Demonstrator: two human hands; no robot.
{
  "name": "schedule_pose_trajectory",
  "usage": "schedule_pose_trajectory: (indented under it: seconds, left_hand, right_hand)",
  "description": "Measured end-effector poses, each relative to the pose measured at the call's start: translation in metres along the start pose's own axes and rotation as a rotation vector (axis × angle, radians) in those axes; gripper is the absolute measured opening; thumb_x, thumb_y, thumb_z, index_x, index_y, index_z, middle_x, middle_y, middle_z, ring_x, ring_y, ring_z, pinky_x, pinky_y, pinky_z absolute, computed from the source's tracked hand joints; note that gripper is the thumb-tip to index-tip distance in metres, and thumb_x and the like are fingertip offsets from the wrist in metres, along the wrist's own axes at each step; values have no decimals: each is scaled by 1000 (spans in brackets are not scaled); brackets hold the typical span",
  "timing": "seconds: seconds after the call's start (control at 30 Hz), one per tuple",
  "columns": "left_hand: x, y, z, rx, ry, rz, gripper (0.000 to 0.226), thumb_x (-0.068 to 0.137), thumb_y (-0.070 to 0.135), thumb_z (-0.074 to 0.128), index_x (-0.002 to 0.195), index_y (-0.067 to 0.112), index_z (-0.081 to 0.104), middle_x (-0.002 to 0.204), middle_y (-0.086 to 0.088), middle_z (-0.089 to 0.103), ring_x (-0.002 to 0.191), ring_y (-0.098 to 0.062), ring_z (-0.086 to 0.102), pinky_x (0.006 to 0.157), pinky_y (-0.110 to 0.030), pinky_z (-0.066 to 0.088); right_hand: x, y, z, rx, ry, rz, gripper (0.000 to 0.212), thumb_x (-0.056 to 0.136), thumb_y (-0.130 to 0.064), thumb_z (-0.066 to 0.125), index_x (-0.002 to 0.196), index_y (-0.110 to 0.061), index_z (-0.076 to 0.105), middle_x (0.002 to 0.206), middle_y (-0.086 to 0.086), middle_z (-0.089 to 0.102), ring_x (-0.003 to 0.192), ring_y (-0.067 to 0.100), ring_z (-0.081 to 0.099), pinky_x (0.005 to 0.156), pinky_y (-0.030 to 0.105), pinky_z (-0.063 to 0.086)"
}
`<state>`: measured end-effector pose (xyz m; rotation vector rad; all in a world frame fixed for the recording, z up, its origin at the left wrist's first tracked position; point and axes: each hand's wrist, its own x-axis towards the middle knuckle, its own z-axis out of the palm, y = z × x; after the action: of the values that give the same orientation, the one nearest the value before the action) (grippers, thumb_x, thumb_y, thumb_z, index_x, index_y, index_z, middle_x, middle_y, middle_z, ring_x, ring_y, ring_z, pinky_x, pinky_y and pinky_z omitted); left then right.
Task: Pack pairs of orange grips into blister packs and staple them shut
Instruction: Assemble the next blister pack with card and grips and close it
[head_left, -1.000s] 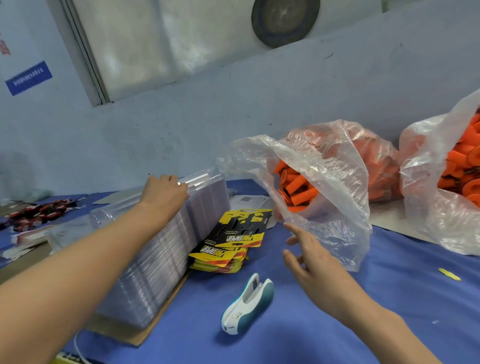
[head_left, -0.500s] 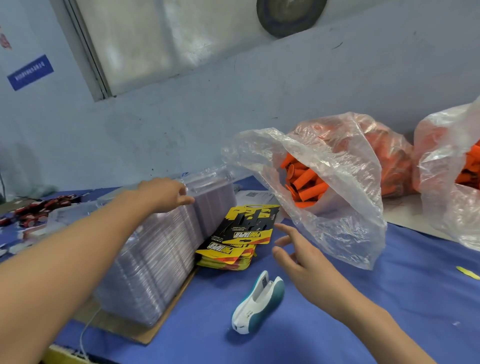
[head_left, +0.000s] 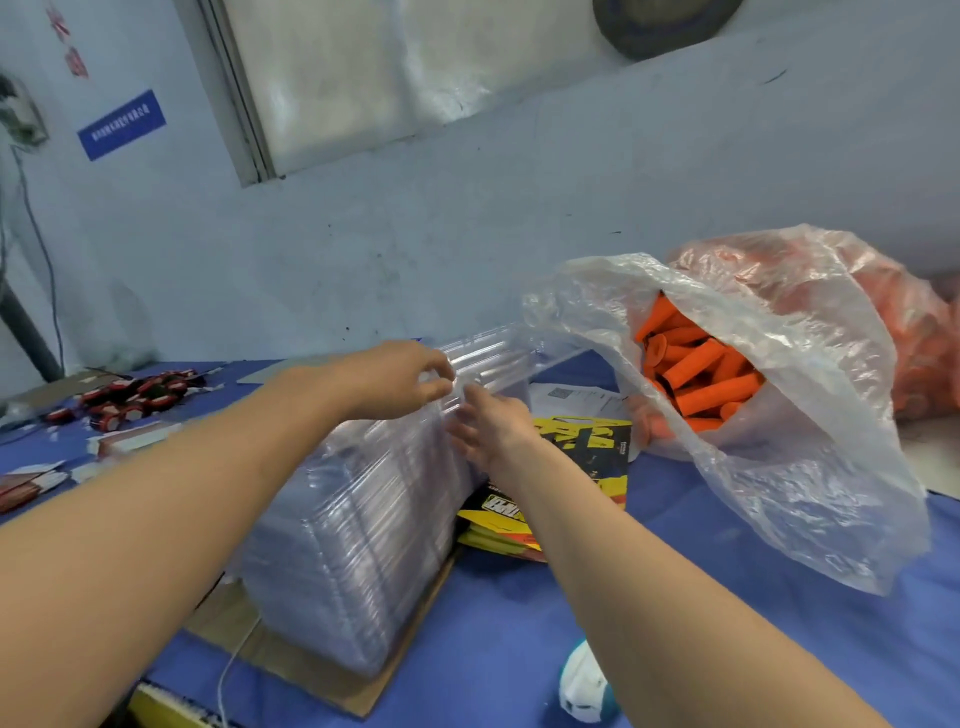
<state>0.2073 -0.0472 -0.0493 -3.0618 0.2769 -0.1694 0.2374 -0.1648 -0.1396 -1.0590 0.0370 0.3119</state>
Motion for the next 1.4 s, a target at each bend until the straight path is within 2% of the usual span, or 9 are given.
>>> schedule_pose_trajectory:
  seconds: [0.17, 0.3, 0.4, 0.57, 0.67, 0.77, 0.93, 1.23, 1.4]
  left_hand:
    - [-25, -30, -9, -91, 14, 4, 43, 96, 50, 51, 134, 31, 53, 142, 5, 52, 128, -14, 49, 105, -31, 37]
    - [-36, -43, 7, -169, 62, -97, 54, 96, 54, 49, 145, 30, 42, 143, 1, 51, 127, -17, 51, 91, -24, 33]
    - [-29, -41, 19, -205, 95, -197, 50, 99, 47, 48, 143, 23, 44, 139, -7, 56, 119, -23, 57, 86, -25, 38]
    - [-26, -31, 31, -241, 79, -198, 41, 100, 25, 41, 141, 22, 45, 129, -10, 60, 99, -26, 64, 85, -35, 51]
    - [-30, -38, 29, -276, 135, -199, 32, 100, 23, 43, 131, 28, 52, 114, -4, 64, 91, -21, 63, 70, -29, 47]
    - [-35, -47, 25, -375, 180, -208, 20, 98, 24, 48, 115, 32, 58, 104, -2, 65, 78, -10, 58, 59, -22, 40]
    - [-34, -47, 25, -451, 177, -210, 18, 98, 22, 49, 104, 33, 63, 96, 2, 65, 68, -7, 55, 57, -24, 38]
    - [-38, -42, 24, -464, 171, -217, 21, 97, 22, 49, 98, 33, 67, 97, 4, 67, 85, -14, 64, 67, -26, 48]
    - [-43, -38, 27, -311, 127, -139, 16, 97, 39, 50, 102, 33, 63, 99, 8, 65, 92, -14, 60, 75, -31, 44]
  right_hand:
    - [21, -26, 14, -63, 55, -112, 11, 97, -10, 56, 90, -1, 58, 68, 10, 60, 37, 11, 58, 36, 19, 45]
    - [16, -37, 30, 13, -44, -77, 19, 100, -16, 56, 96, 2, 50, 75, 17, 59, 53, 22, 59, 42, 26, 56]
    - [-7, -23, 36, -33, -146, 22, 25, 101, -6, 47, 120, 11, 48, 92, 27, 62, 63, 29, 62, 45, 32, 57]
    - [-34, -1, 22, -15, -250, 128, 14, 98, 6, 46, 87, 10, 54, 78, 20, 59, 48, 25, 66, 45, 30, 57]
    - [-36, 0, 24, 8, -241, 141, 10, 96, 5, 54, 101, 13, 57, 81, 19, 61, 57, 21, 67, 51, 26, 59]
    - [-34, 7, 30, 77, -237, 152, 21, 94, 4, 59, 114, 10, 58, 84, 18, 63, 68, 20, 67, 53, 24, 58]
    - [-30, 16, 31, 180, -210, 183, 24, 95, 2, 57, 119, 4, 60, 89, 15, 65, 71, 19, 68, 54, 22, 58]
    - [-28, 17, 30, 204, -197, 168, 12, 94, 8, 54, 100, 5, 64, 85, 18, 67, 58, 20, 71, 52, 22, 56]
    - [-30, 12, 33, 70, -149, 150, 13, 87, 7, 63, 99, 10, 63, 78, 18, 69, 57, 19, 69, 52, 23, 57]
